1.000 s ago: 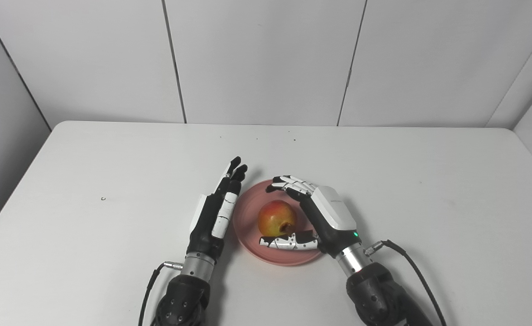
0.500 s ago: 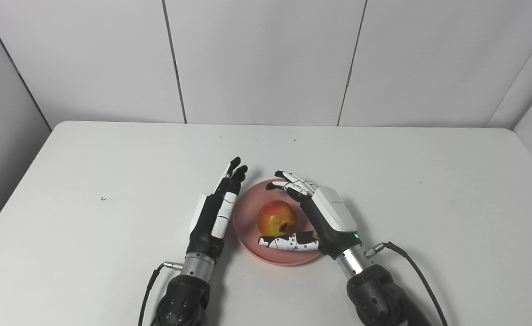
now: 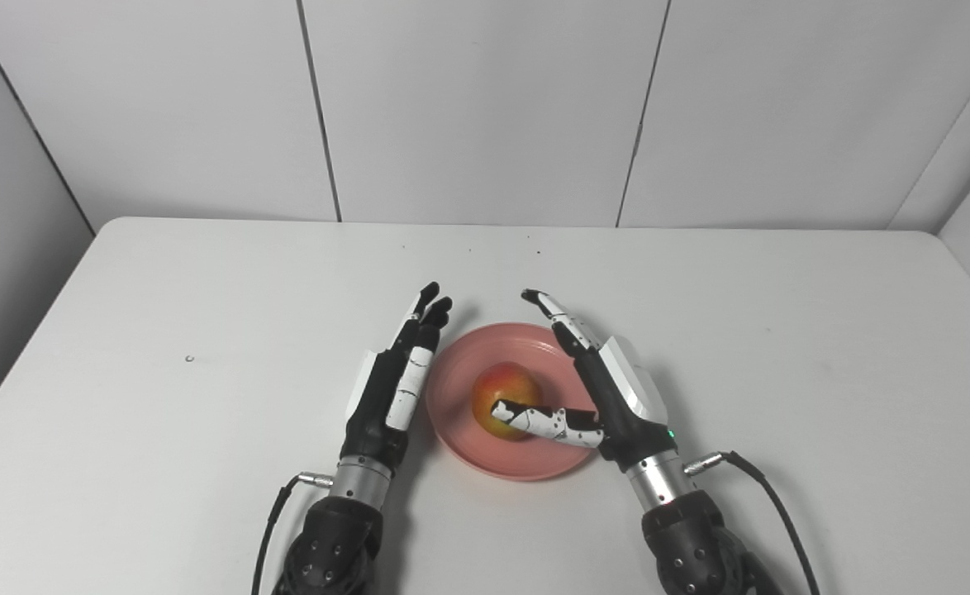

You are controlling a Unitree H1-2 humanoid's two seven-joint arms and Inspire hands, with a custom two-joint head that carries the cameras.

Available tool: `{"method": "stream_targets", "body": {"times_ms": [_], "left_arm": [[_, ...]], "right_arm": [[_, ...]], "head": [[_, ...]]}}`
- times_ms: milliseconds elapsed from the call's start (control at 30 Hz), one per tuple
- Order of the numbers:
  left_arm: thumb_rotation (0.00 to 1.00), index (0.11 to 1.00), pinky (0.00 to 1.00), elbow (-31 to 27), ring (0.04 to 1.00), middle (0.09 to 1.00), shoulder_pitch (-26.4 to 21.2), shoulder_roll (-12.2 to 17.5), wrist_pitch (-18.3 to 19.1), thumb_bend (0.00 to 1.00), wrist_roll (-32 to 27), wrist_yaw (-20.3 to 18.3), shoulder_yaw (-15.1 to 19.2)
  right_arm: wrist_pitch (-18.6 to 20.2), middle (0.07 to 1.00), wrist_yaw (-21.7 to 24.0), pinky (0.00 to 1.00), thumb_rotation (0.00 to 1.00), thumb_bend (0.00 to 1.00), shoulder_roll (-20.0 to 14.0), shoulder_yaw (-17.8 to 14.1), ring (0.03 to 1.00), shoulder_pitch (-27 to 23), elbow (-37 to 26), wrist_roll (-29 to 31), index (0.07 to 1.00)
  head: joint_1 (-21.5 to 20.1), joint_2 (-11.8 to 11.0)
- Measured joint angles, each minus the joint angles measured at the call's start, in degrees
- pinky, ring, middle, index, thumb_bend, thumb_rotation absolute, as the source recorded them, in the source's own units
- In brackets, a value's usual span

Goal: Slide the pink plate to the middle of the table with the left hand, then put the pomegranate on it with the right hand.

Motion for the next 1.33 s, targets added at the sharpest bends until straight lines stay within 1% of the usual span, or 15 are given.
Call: {"method": "stream_targets", "body": {"times_ms": [67, 133, 167, 233, 367, 567, 700, 833, 933, 1033, 1133, 1167, 1333], "left_arm": [[1.0, 0.954, 0.99, -0.26, 0.971, 0.957, 0.0, 0.01, 0.54, 0.71, 0.45, 0.0, -0.07], [1.0, 0.961, 1.0, -0.72, 0.977, 0.962, 0.01, 0.11, 0.86, 0.71, 0.91, 0.0, -0.11], [1.0, 0.966, 1.0, -1.0, 0.982, 0.967, 0.01, 0.21, 0.9, 0.71, 0.95, 0.0, -0.09], [1.0, 0.974, 1.0, -1.4, 0.991, 0.975, 0.0, 0.28, 1.07, 0.72, 0.97, 0.0, -0.09], [1.0, 0.996, 1.0, -1.41, 1.0, 0.998, 0.01, 0.35, 1.76, 0.74, 1.32, 0.01, -0.21], [1.0, 1.0, 1.0, -1.62, 1.0, 1.0, 0.01, 0.49, 1.94, 0.74, 2.2, 0.01, -0.09], [1.0, 1.0, 1.0, -1.71, 1.0, 1.0, 0.01, 0.47, 1.94, 0.75, 2.38, 0.26, 0.05], [0.99, 1.0, 1.0, -1.72, 1.0, 1.0, 0.01, 0.07, 2.15, 0.76, 2.93, 2.01, 1.18], [0.98, 1.0, 1.0, -1.71, 1.0, 1.0, 0.02, -1.35, 3.26, 0.78, 2.87, 4.35, 2.82], [0.97, 1.0, 1.0, -1.71, 1.0, 1.0, 0.06, -2.85, 4.37, 0.79, 1.9, 5.19, 3.69], [0.97, 1.0, 1.0, -1.71, 1.0, 1.0, 0.06, -4.27, 5.03, 0.76, 0.48, 5.4, 4.32], [0.98, 1.0, 1.0, -1.72, 1.0, 1.0, 0.06, -4.52, 5.45, 0.73, -0.18, 5.39, 4.49], [1.0, 1.0, 1.0, -1.9, 1.0, 1.0, 0.08, -5.01, 6.8, 0.68, -2.95, 5.37, 5.46]], "right_arm": [[0.0, 0.984, 0.0, 0.89, 0.92, 0.67, 0.33, -0.78, 0.96, 0.62, -0.05, 1.33, 0.98], [0.0, 0.992, 0.0, 0.91, 0.97, 0.68, 0.7, -1.69, 0.969, 1.32, -0.2, 2.45, 0.99], [0.02, 0.997, 0.02, 0.93, 0.99, 0.69, 0.84, -2.06, 0.979, 1.53, -0.27, 3.31, 0.996], [0.04, 0.999, 0.15, 0.96, 1.0, 0.68, 1.24, -2.89, 0.991, 2.02, -0.77, 4.93, 1.0], [0.03, 0.995, 0.24, 0.96, 1.0, 0.68, 2.2, -4.05, 0.987, 2.23, -1.12, 8.21, 1.0], [0.01, 0.982, 0.83, 0.98, 1.0, 0.7, 4.28, -6.83, 0.982, 2.33, 0.9, 16.53, 0.983], [0.0, 0.99, 1.03, 1.0, 1.0, 0.7, 5.96, -8.28, 0.99, 2.33, 0.91, 20.11, 0.991], [0.01, 0.999, 1.52, 1.0, 1.0, 0.68, 6.33, -9.1, 1.0, 2.33, 0.92, 22.17, 0.999], [0.01, 0.999, 1.51, 1.0, 1.0, 0.63, 6.66, -9.94, 0.998, 2.3, 1.43, 23.29, 1.0], [0.03, 0.994, 1.5, 1.0, 1.0, 0.6, 7.22, -10.81, 0.991, 2.15, 2.19, 24.69, 0.997], [0.03, 0.994, 1.51, 1.0, 1.0, 0.61, 7.74, -11.26, 0.991, 2.03, 2.48, 25.48, 0.997], [0.03, 0.994, 1.52, 1.0, 1.0, 0.62, 7.75, -11.29, 0.99, 1.97, 2.53, 25.74, 0.995], [0.08, 0.99, 1.55, 1.0, 1.0, 0.63, 7.77, -11.47, 0.989, 1.89, 2.64, 26.19, 0.99]], "head": [[-0.09, 0.09], [-0.09, 0.18], [-0.09, 0.18], [-0.09, 0.09], [-0.09, 0.09], [-0.26, 0.18], [-0.35, 0.18], [-0.35, 0.26], [-0.44, 0.26], [-0.44, 0.18], [-0.53, 0.18], [-0.53, 0.18], [-0.62, 0.18]]}}
